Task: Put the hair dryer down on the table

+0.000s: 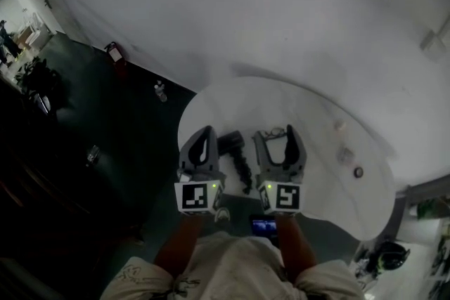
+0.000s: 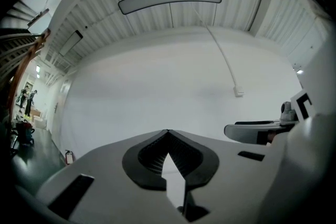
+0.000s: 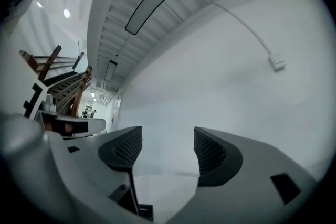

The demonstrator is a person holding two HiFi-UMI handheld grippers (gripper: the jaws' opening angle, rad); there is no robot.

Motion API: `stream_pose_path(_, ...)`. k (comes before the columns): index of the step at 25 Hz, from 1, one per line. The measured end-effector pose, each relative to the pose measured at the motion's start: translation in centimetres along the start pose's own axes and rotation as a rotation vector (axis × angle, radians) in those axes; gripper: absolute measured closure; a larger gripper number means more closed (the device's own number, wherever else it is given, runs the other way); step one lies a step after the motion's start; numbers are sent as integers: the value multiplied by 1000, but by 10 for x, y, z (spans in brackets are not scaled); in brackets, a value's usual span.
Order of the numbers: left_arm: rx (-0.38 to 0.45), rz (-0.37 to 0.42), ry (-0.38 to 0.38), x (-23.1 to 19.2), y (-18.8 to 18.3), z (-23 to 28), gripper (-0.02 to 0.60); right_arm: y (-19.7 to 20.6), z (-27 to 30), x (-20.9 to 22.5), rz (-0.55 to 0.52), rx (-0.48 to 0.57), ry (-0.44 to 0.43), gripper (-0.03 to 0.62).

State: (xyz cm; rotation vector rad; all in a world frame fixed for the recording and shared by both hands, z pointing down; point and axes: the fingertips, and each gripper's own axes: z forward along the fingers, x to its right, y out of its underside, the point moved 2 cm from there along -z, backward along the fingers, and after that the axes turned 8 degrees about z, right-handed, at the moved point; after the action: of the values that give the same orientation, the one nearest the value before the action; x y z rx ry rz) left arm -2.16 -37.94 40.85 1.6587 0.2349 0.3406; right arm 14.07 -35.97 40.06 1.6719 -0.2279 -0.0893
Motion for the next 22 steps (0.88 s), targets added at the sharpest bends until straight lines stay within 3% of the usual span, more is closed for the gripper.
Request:
stream_pose_path(9,0,-1,17,23,-2,0,584,-11,-25,22,-6,57,34,586)
stream_pose_path(22,-1,20,27,41,-4,-7,583,-9,-34,28,-2,2,40,588)
